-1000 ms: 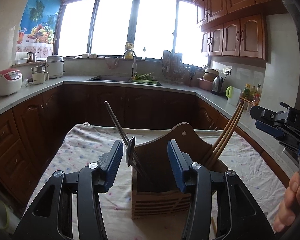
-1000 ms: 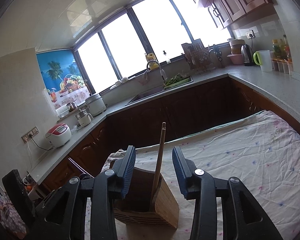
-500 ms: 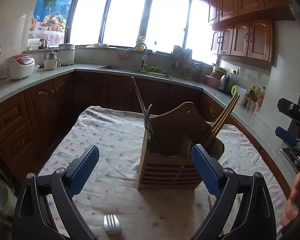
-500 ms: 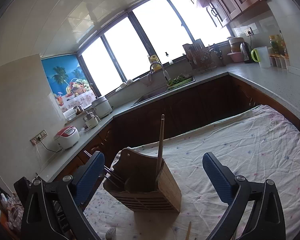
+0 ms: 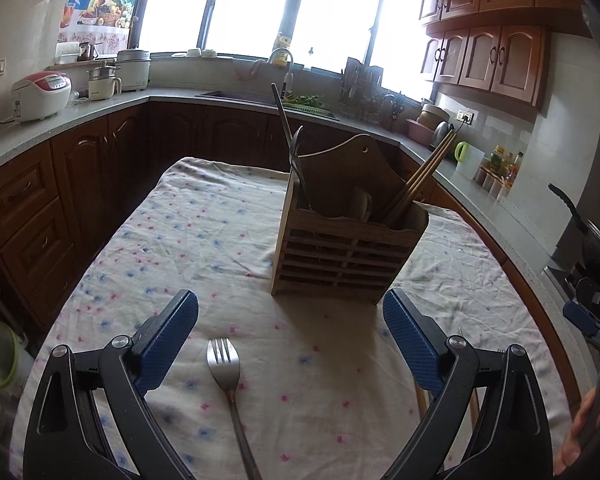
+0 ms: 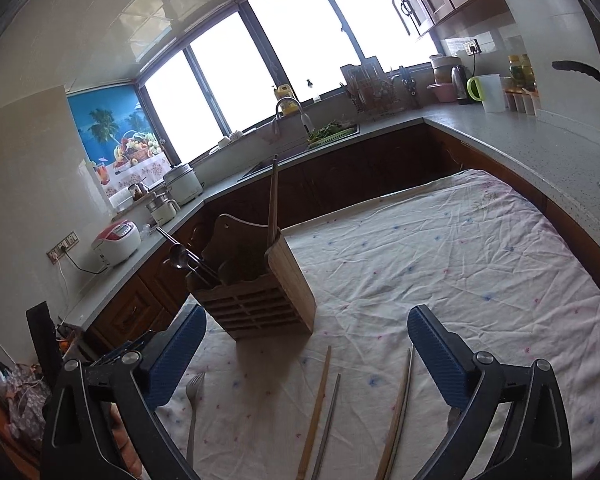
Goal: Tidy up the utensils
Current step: 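Move both tools back down to the remaining chopsticks and forks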
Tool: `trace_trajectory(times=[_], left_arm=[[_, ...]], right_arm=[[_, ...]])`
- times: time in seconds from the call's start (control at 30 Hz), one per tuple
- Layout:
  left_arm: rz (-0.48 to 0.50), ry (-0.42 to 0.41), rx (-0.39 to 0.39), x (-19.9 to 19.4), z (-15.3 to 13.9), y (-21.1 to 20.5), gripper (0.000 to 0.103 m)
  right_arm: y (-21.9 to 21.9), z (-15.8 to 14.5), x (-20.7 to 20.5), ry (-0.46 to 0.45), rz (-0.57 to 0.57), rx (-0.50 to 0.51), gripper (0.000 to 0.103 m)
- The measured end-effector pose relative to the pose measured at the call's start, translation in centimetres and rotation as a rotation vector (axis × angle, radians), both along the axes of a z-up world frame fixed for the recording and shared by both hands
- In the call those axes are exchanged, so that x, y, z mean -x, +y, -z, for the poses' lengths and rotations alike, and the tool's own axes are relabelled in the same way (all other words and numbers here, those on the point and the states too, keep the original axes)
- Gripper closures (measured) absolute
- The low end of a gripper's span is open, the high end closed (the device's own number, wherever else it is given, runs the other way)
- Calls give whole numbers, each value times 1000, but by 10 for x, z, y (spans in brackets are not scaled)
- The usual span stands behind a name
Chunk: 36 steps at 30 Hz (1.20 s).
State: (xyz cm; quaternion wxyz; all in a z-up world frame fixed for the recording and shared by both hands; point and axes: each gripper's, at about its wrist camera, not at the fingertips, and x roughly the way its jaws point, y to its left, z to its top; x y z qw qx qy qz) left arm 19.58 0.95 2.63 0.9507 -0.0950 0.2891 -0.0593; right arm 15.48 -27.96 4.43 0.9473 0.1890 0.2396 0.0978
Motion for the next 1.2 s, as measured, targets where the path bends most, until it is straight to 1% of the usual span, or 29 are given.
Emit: trace_trajectory(times=[0.13, 0.27, 0.37, 0.47, 0.73, 1.07, 1.13, 1.2], left_arm=[[21, 24, -12, 13, 7, -5, 7], [38, 64, -18, 24, 18, -9, 7], [48, 98, -32, 29, 27, -14, 7], [58, 133, -36, 31, 35, -18, 7], [97, 172, -63, 30, 42, -34, 7], [138, 199, -87, 17, 45, -53, 7], [143, 207, -91, 14, 46, -55, 7], [146, 210, -90, 11, 46, -57, 7]], right_arm=[[-12, 19, 23, 51, 32, -3, 1], [-22, 38, 43, 88, 65, -12, 1], [-27, 50, 50, 117, 77, -17, 1], [-31, 60, 53, 138, 78, -44, 1], [-31, 68, 54, 140, 75, -35, 1], [-35, 67, 44, 139, 78, -18, 3], [-36, 67, 41, 140, 76, -15, 4], [-35, 67, 37, 144, 72, -10, 8]])
